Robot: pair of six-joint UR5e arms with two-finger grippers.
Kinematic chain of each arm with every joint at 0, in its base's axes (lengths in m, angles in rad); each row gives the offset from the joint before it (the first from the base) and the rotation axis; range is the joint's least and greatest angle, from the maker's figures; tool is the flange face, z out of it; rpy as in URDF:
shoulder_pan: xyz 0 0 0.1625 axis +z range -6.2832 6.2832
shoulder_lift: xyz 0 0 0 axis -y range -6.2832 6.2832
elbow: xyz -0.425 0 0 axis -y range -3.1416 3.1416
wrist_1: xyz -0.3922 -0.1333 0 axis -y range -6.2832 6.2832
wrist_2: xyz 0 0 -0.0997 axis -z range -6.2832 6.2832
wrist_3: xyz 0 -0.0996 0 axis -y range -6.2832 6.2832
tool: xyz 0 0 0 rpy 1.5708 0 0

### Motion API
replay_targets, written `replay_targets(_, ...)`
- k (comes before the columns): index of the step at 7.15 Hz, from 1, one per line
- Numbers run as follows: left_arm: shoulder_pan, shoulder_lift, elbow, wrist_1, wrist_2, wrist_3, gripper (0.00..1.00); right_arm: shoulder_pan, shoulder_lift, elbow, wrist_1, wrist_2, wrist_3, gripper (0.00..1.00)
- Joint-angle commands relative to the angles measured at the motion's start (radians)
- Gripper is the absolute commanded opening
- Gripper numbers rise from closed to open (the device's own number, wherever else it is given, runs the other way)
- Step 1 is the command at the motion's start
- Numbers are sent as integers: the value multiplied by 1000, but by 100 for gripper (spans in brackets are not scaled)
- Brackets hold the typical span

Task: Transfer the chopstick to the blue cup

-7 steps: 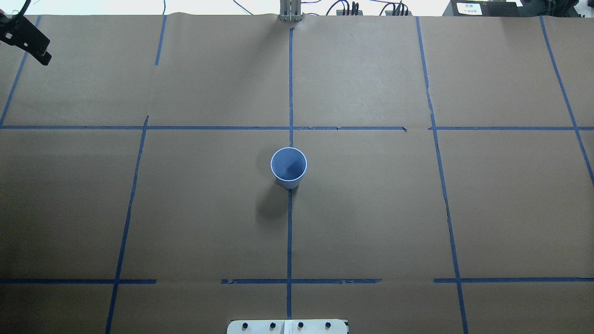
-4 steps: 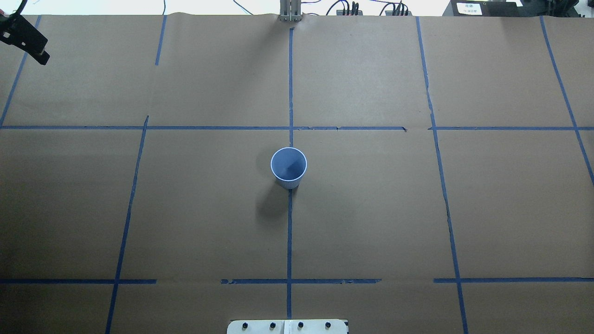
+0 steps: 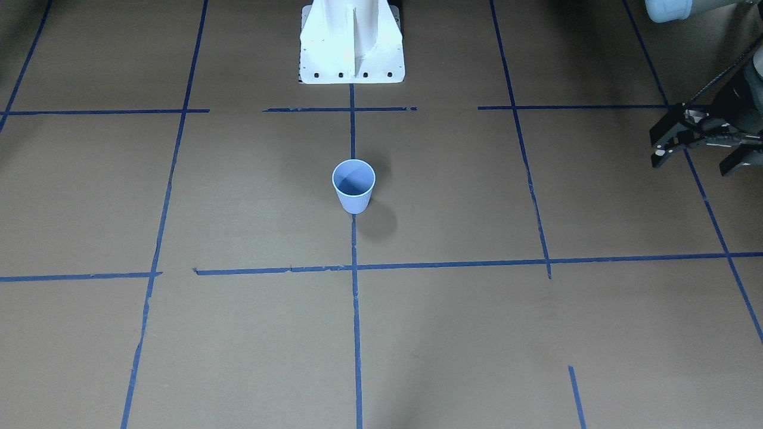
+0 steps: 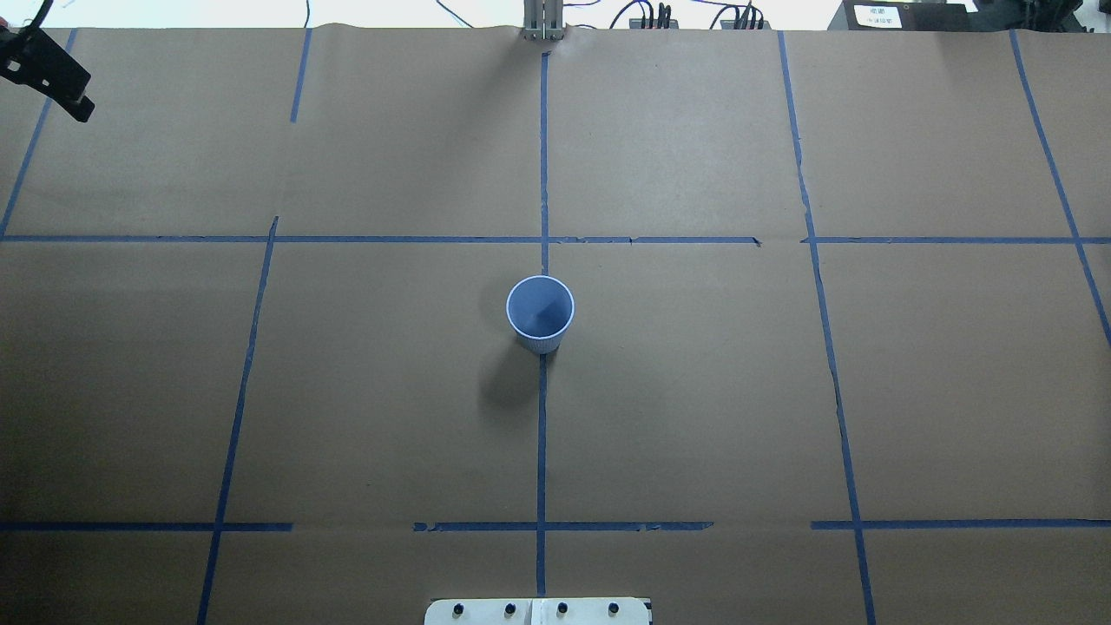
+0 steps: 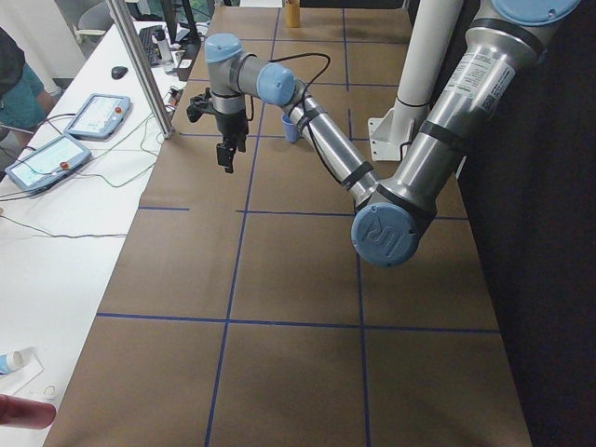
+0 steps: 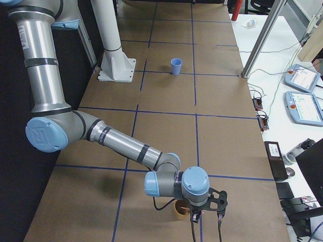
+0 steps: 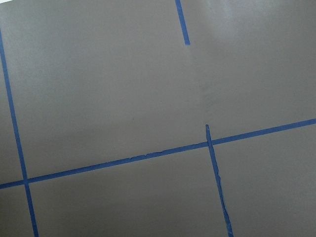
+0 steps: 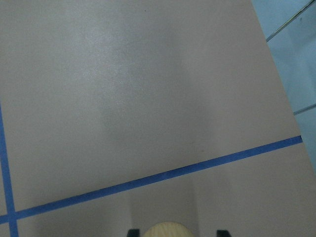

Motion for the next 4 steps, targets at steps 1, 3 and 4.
replay_targets(1,1,-2,-1,2,0,-9,100,0,0,2,-1,0,0,0)
replay_targets(3,1,-4,-4,2,-2,-12,100,15,-2,51,-3,3,-2,0)
replay_targets(4,1,-4,-4,2,-2,-12,100,50,-9,105,-12,20,-3,0)
